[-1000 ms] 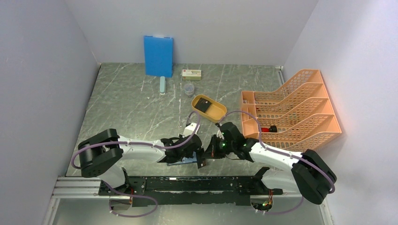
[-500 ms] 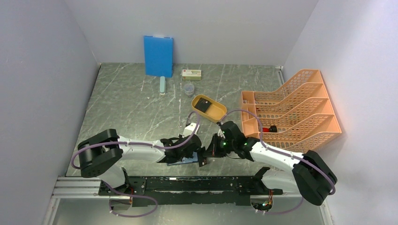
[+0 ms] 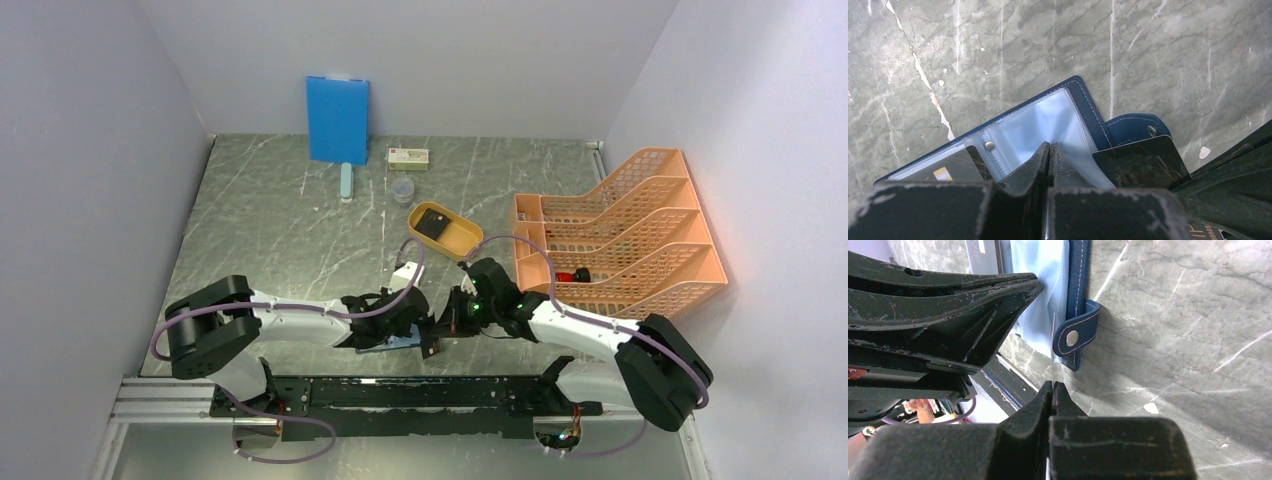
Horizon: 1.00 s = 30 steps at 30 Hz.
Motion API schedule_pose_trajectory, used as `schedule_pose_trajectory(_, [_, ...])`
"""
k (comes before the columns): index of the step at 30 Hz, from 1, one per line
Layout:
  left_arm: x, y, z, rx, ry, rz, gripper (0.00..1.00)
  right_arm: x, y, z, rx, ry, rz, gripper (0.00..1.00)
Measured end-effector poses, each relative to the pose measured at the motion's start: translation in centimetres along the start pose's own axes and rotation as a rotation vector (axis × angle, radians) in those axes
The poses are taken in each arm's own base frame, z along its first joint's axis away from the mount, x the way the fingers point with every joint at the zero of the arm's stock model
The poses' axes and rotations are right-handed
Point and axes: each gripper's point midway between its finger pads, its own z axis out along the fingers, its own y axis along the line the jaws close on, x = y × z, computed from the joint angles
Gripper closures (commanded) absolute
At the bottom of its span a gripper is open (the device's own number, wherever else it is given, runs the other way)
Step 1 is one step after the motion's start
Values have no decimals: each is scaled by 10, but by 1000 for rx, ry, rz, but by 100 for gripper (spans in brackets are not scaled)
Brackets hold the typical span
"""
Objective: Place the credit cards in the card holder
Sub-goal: Turn over the card slot in the card holder.
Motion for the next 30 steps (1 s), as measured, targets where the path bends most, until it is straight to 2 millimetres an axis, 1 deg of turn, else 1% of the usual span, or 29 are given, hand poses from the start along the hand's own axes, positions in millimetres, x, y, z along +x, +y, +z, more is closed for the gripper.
schedule_pose_trajectory(11, [0,0,-1,3,-1,-19,95,0,10,4,-52,22,-13,100])
schedule_pose_trajectory(13, [1,0,-3,2,5,-19,94,0,13,5,-60,26,-16,100])
schedule_pose_trajectory(15, [2,2,-5,-1,17,-15,91,0,15,6,-67,31,-21,100])
schedule_pose_trajectory(19, [7,10,-14,-17,50,2,81,0,17,10,-72,42,-22,100])
schedule_pose_trajectory(22, [7,16,-24,-26,62,9,77,0,16,12,-73,48,-20,100])
schedule_pose_trajectory(30, [-10,15,-46,-3,36,-9,73,-2,23,18,-87,53,-20,100])
